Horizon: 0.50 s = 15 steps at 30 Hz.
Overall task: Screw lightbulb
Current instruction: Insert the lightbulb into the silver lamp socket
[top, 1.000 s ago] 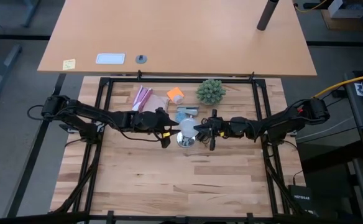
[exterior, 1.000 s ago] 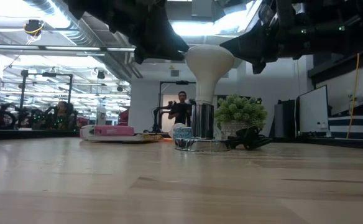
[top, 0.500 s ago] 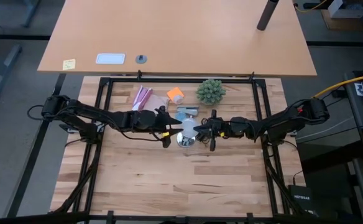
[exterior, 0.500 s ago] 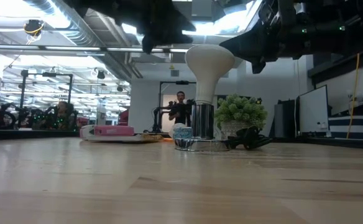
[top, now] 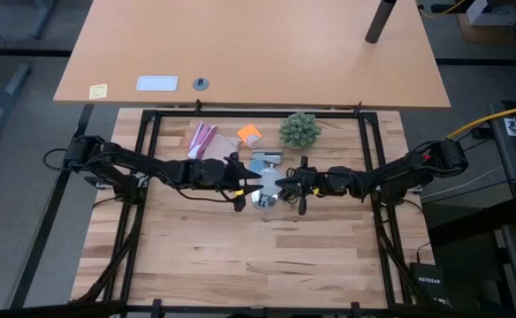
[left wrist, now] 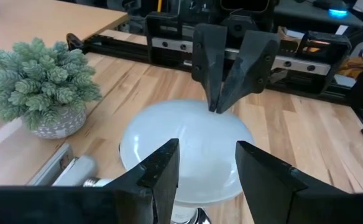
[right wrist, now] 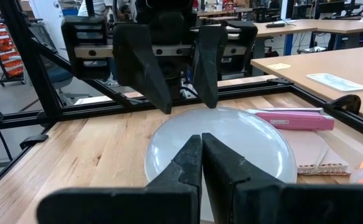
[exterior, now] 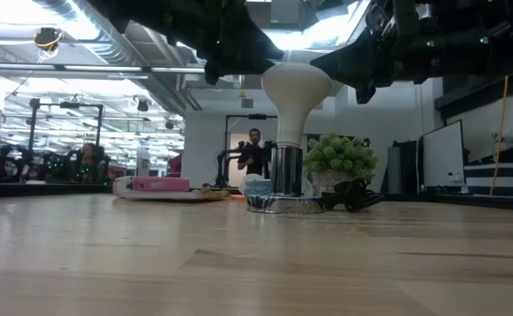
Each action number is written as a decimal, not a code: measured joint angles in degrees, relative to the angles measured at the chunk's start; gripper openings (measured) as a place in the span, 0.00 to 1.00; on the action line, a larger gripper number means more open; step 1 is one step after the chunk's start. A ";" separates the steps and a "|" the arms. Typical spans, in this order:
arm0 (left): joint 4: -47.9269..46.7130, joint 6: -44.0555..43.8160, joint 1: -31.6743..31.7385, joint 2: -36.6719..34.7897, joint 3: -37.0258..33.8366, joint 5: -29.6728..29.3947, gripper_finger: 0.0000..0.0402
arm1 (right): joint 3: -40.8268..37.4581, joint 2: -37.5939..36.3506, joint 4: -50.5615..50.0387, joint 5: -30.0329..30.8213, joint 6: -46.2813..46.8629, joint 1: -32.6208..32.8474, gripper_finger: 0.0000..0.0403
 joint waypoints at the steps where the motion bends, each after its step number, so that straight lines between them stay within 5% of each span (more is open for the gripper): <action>1: -0.26 0.02 0.00 -0.27 0.00 0.06 0.37 | 0.00 0.00 0.01 -0.02 0.01 0.00 0.04; 15: -4.39 -1.55 0.33 -0.49 0.15 -1.46 0.37 | -0.07 0.09 1.73 0.26 -0.17 0.00 0.04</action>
